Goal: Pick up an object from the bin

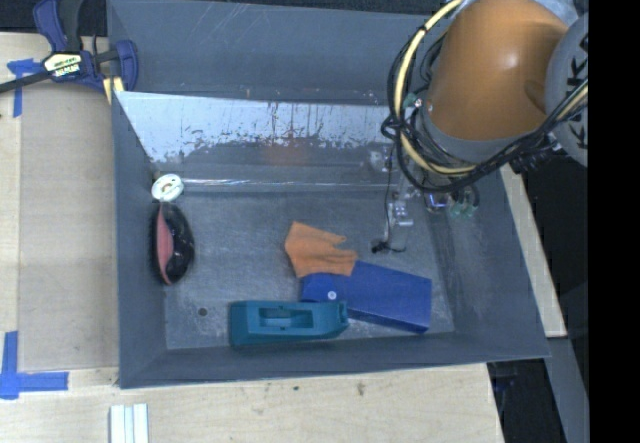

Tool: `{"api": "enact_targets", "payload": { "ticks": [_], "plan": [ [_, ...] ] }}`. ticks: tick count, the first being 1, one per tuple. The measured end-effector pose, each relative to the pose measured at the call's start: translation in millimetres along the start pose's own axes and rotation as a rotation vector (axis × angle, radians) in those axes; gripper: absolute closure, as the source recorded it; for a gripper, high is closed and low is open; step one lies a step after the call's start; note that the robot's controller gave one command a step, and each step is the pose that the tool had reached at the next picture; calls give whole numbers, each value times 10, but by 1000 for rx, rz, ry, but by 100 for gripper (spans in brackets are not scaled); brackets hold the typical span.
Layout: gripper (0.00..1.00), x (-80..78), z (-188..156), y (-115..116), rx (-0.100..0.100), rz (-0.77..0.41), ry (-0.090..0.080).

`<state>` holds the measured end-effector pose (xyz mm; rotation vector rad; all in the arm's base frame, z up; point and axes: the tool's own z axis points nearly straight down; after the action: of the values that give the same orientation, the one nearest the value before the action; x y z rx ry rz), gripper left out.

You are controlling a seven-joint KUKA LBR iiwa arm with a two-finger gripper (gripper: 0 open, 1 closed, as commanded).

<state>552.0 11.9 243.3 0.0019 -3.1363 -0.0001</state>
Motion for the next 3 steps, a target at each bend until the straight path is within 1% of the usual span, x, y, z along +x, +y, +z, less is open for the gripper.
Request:
{"api": "enact_targets", "payload": {
  "ticks": [1, 2, 3],
  "plan": [
    [0, -14, -48, 0, 0, 0, -9],
    [0, -93, 582, 124, -1, 15, -14],
    [0, -176, 851, 299, 0, 18, -4]
  ]
}}
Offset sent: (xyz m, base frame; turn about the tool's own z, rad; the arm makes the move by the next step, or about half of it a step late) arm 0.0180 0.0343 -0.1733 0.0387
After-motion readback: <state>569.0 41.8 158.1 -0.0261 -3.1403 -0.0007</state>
